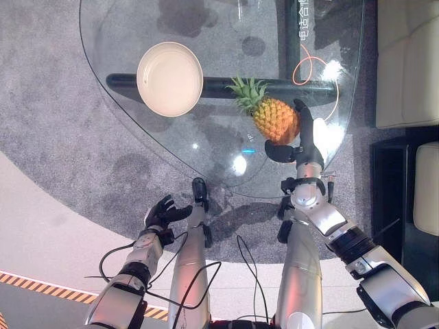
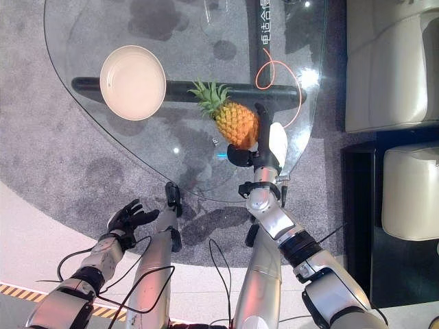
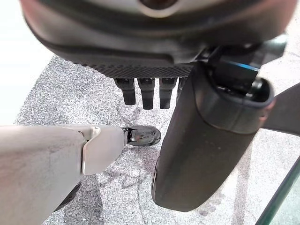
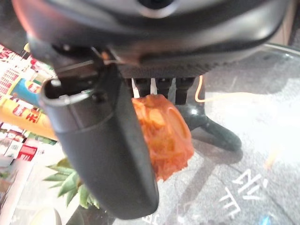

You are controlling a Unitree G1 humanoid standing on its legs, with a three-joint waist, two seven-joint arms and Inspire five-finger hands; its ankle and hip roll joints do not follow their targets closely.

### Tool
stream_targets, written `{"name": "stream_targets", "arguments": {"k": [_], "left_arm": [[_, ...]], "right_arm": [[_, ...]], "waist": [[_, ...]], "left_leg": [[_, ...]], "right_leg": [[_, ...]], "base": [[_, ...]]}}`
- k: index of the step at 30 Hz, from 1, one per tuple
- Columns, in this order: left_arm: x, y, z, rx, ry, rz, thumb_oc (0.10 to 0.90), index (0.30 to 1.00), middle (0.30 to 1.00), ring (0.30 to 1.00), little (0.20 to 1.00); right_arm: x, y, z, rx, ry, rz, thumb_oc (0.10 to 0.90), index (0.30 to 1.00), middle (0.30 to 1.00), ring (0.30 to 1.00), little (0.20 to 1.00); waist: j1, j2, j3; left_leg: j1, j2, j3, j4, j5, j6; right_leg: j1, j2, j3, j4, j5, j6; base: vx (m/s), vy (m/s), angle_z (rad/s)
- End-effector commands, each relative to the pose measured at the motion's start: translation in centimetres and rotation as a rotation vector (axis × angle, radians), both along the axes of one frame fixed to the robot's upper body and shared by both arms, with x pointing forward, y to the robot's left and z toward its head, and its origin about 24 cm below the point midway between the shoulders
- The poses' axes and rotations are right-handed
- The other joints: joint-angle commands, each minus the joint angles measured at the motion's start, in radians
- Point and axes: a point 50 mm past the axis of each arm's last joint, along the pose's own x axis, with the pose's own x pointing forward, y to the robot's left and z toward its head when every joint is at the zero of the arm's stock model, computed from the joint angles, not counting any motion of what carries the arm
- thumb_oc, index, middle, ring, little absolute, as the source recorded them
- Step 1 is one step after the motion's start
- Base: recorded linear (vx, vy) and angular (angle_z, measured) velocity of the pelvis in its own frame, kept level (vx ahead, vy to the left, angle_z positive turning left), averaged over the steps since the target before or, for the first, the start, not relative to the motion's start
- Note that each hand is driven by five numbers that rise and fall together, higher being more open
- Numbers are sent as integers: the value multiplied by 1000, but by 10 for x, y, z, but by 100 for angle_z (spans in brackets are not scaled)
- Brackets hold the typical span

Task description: Pick up the fruit to the plate

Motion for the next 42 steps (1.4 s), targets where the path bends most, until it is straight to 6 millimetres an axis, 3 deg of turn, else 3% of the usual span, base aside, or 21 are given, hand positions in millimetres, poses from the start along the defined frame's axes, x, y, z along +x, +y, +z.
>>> {"name": "stream_targets", "arguments": {"k": [1, 27, 42], "left_arm": [[-16, 15, -11, 51, 46, 4, 800, 900, 900, 900, 900], [-8, 23, 0, 76, 34, -14, 800, 900, 900, 900, 900], [-4, 27, 5, 87, 30, -28, 800, 900, 900, 900, 900]], "right_arm": [[-1, -5, 49, -106, -215, -5, 800, 900, 900, 900, 900], [8, -14, 66, -373, -227, -56, 800, 900, 900, 900, 900], [12, -16, 69, -443, -211, -55, 800, 900, 900, 900, 900]], "waist": [[-6, 31, -18], [9, 26, -18], [17, 22, -18]], "left_leg": [[-41, 55, -53, 139, -77, -38], [-41, 53, -62, 130, -77, -32], [-45, 51, -68, 129, -77, -29]], "right_leg": [[-8, -39, -2, -62, 76, 35], [0, -43, -22, -65, 77, 40], [-1, -43, -32, -62, 76, 39]], "base": [[0, 0, 0], [-1, -1, 0], [0, 0, 0]]}}
